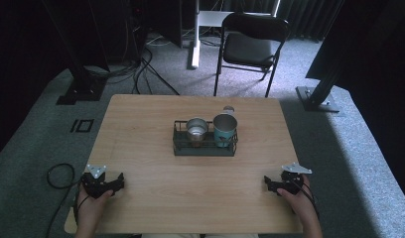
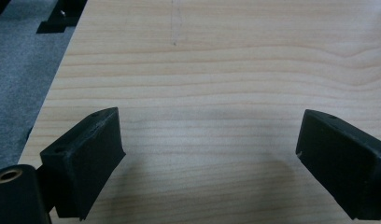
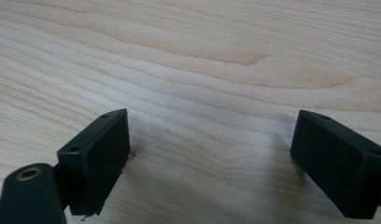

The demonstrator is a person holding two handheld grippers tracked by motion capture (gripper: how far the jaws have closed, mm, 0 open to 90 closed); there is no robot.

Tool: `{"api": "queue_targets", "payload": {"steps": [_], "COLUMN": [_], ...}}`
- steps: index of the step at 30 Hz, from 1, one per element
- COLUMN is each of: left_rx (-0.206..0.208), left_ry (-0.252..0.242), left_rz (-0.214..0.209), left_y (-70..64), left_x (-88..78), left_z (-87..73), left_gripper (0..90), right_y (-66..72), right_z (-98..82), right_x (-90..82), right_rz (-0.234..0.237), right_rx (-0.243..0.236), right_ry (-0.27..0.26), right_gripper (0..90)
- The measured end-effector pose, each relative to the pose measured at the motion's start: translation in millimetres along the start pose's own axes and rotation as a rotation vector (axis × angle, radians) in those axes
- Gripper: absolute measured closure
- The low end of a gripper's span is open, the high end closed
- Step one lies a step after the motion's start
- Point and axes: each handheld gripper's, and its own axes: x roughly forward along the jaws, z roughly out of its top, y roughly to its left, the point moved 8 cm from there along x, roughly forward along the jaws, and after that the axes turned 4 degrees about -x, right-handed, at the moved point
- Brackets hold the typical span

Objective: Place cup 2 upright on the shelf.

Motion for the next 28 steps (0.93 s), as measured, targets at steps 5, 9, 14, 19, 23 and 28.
{"api": "queue_targets", "payload": {"steps": [5, 9, 14, 19, 23, 28], "left_rx": [0.001, -0.034, -0.041, -0.076, -0.082, -0.082], "left_ry": [0.037, 0.05, 0.05, 0.049, 0.05, 0.05], "left_rz": [-0.01, -0.023, -0.017, 0.018, 0.024, 0.024], "left_y": [-2.2, -1.6, -1.9, -1.4, -1.2, -1.2], "left_x": [1.8, 3.4, 4.7, 7.6, 8.3, 8.3], "left_z": [-3.0, -3.2, -2.2, 0.4, 1.0, 1.1], "left_gripper": [8.1, 7.7, 6.6, 6.7, 6.6, 6.6], "right_y": [0.0, 0.0, 0.0, 0.0, 0.0, -0.1], "right_z": [0.0, -0.1, 0.0, 0.0, 0.0, 0.0], "right_x": [0.0, -0.1, 0.0, 0.0, 0.0, 0.0], "right_rz": [0.0, 0.0, 0.0, -0.001, 0.0, 0.0], "right_rx": [0.0, 0.0, -0.001, 0.0, -0.001, 0.0], "right_ry": [0.0, 0.001, 0.0, 0.001, 0.0, 0.001], "right_gripper": [11.4, 11.4, 11.4, 11.4, 11.4, 11.4]}}
